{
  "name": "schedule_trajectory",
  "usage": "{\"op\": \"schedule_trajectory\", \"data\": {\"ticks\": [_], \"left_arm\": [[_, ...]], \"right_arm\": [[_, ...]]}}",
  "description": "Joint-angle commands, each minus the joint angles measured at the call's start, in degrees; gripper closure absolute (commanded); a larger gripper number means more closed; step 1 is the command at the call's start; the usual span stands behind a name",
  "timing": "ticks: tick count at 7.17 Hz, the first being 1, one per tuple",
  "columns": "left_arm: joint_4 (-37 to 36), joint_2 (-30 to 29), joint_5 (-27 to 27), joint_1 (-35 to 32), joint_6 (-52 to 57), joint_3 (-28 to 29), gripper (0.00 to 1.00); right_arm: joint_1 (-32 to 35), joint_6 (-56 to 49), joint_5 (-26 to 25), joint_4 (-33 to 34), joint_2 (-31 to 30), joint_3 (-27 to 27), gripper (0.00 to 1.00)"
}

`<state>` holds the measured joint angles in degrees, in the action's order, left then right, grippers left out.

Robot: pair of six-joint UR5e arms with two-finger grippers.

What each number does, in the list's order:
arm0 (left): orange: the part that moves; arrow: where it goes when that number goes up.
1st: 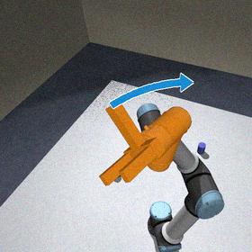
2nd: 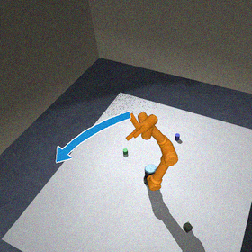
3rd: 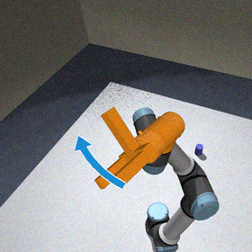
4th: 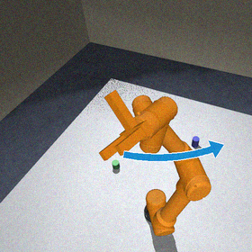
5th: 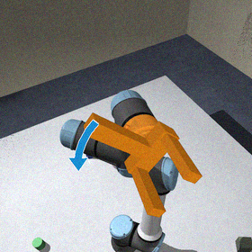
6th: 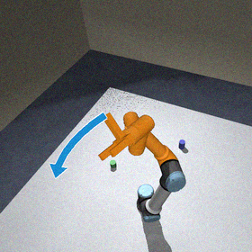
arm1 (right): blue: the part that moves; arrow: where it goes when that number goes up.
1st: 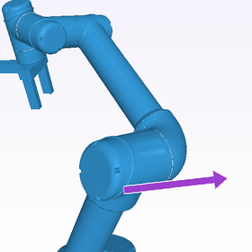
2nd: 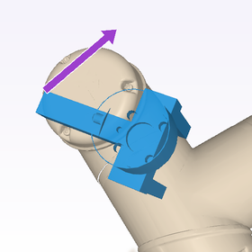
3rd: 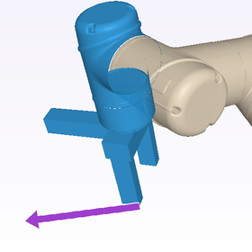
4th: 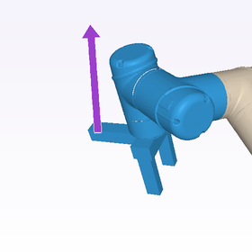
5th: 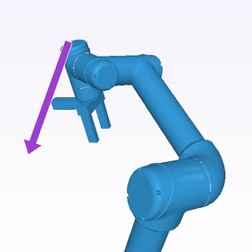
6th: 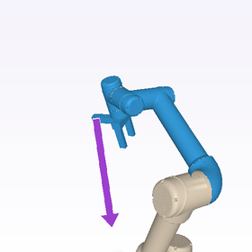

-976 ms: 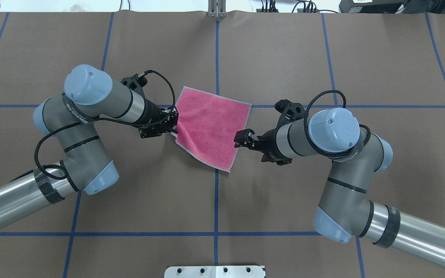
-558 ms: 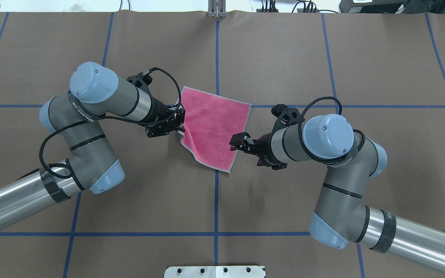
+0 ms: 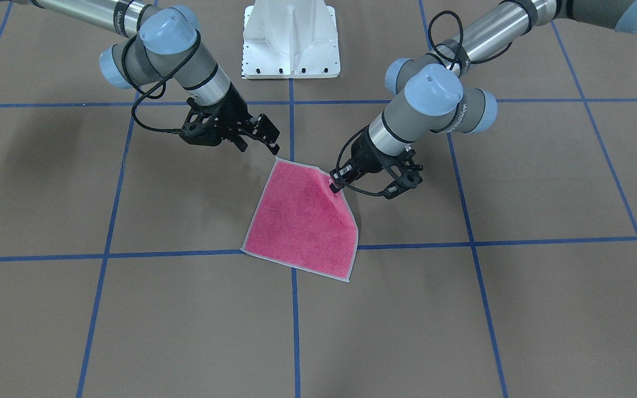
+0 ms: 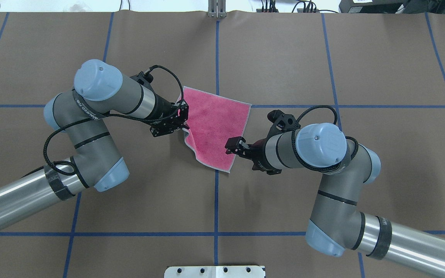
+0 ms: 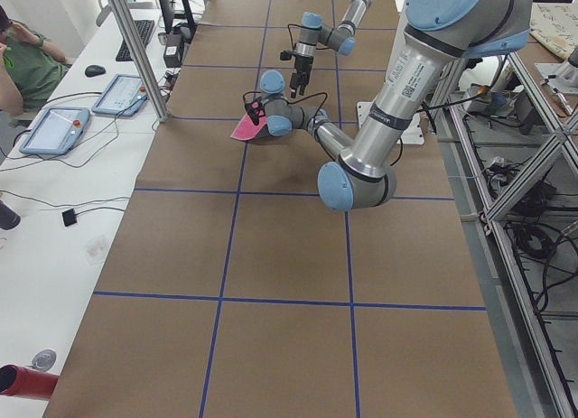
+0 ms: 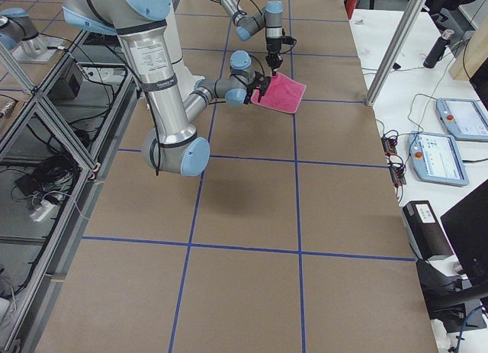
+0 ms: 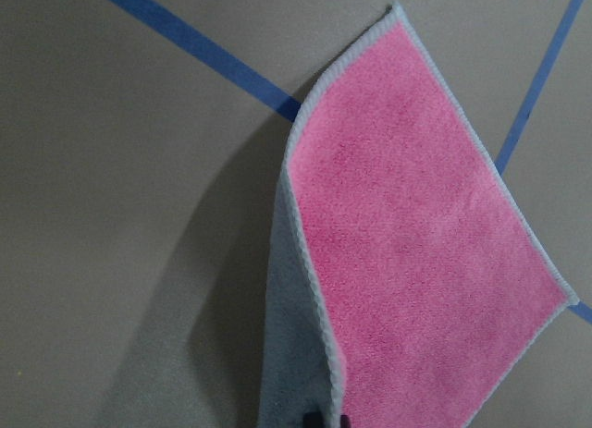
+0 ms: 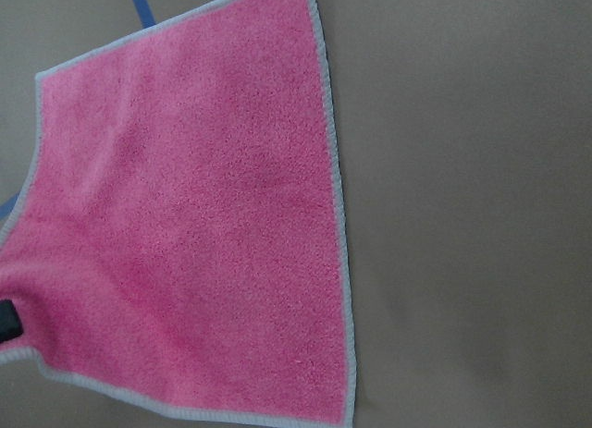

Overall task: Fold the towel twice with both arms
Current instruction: 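Lift both corners and fold them toward the far edge of the towel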

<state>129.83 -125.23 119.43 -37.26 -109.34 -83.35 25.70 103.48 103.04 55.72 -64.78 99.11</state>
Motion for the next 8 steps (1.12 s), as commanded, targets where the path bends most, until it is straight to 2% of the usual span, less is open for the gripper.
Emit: {"op": "schedule_trajectory", "data": {"ticks": [1, 2, 4, 8], "left_arm": [[0.3, -1.4, -0.5, -0.1, -1.2, 3.4, 1.0], [0.5, -1.4, -2.3, -0.2, -1.1, 4.6, 1.0], [5.2, -1.4, -3.0, -0.3, -1.1, 8.8, 1.0], [5.5, -1.4, -2.9, -0.7, -1.0, 8.6, 1.0]], "right_arm": [[0.0, 0.1, 0.0, 0.0, 0.0, 0.0, 0.01], [0.0, 0.1, 0.0, 0.0, 0.0, 0.0, 0.01], [0.0, 0.1, 0.0, 0.0, 0.0, 0.0, 0.01], [0.0, 2.8, 0.0, 0.0, 0.1, 0.0, 0.01]]}}
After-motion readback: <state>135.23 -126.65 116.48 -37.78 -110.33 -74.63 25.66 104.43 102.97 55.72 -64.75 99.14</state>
